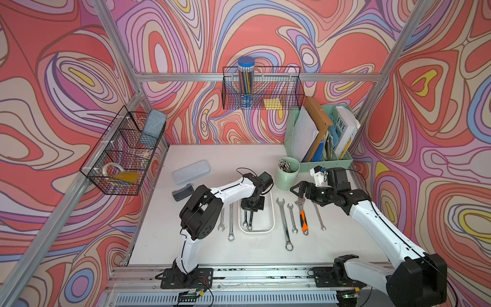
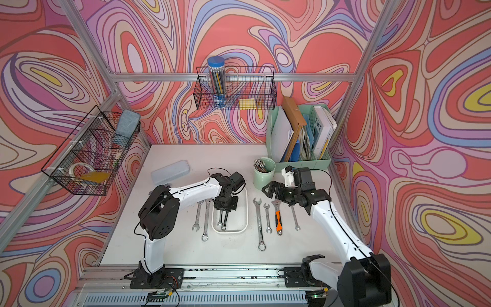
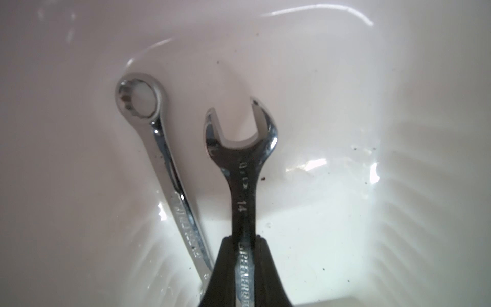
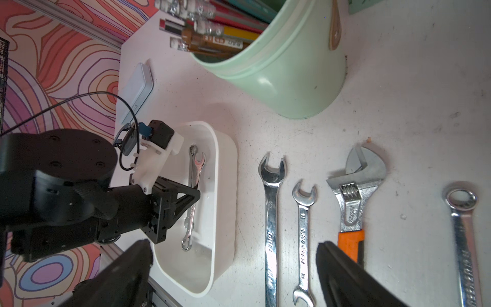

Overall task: Take out the wrench from the storage box
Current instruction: Pick up the wrench from the storage box, then place the wrench at the center of the board.

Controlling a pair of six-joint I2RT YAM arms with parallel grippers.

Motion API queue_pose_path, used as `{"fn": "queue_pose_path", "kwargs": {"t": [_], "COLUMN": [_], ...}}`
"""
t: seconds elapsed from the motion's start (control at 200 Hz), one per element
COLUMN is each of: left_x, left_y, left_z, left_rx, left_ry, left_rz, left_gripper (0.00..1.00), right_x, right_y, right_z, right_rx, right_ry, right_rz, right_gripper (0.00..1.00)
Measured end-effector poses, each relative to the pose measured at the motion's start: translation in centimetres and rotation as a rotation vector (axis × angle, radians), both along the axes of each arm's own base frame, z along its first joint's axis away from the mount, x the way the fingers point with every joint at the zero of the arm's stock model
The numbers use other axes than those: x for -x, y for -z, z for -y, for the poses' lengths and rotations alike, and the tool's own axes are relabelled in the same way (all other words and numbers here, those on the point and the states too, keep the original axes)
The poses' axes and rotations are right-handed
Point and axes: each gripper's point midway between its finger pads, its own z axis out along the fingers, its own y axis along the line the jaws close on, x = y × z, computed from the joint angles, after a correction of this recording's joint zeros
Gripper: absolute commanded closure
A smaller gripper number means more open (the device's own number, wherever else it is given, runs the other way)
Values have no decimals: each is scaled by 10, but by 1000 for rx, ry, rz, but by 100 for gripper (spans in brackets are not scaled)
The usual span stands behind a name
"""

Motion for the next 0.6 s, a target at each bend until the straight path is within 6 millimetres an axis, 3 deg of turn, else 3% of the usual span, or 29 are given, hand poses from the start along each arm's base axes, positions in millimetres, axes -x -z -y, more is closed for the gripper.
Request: {"fn": "queue_pose_path", "kwargs": {"t": [0.31, 0.446, 0.596], "left_x": [-9, -9, -7], "left_y": [-64, -78, -84], "left_z": [-1, -19, -56], "left_rx": [56, 46, 24], "left_ry": [5, -8, -55], "left_rz": [100, 112, 122], "left_gripper": [97, 97, 97], "right_x": [0, -1, -2], "right_y": [0, -1, -2], "right_z": [0, 0, -1], "right_rx": [0, -1, -5], "right_ry": [0, 0, 2], "right_rz": [0, 3, 9], "right_gripper": [2, 2, 2]}}
